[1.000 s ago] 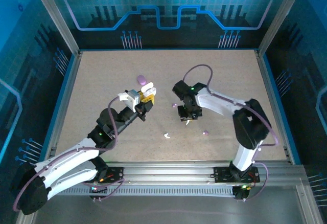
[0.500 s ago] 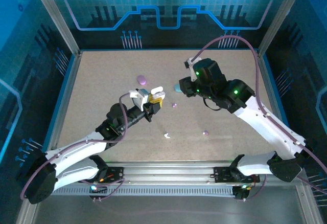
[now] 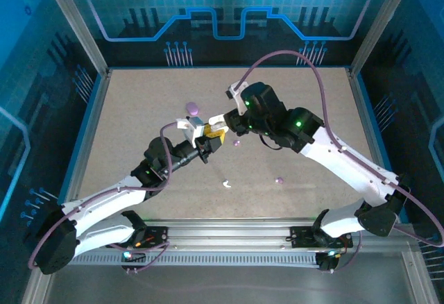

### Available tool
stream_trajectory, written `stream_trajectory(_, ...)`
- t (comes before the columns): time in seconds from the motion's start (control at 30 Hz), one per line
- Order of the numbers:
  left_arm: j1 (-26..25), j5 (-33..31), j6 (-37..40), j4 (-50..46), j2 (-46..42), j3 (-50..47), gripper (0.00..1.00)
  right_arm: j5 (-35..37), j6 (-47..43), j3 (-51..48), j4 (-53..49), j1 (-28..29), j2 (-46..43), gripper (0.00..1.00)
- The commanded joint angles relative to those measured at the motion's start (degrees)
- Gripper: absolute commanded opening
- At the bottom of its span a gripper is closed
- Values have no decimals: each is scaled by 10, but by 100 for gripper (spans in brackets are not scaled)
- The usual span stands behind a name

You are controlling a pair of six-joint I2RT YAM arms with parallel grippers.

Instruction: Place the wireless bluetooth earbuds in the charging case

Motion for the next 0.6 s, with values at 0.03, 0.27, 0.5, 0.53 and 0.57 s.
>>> stream_trajectory(0.03,-4,14,-11,16,0,21,22,5,-16,24,24,9,6,28)
stream_trajectory(0.27,-5,14,-14,18,-1,23,22,-4,-21,25,23,14,19,28)
stream_trajectory(0.5,-5,4,-17,21,-5,22,22,-30,-33,14,19,19,19,28)
stream_trajectory(0.53,-5,1,-16,21,-5,22,22,-35,-35,12,20,21,17,28)
stream_trajectory(0.57,-5,-1,-16,22,-6,22,22,-37,-37,9,20,22,15,28)
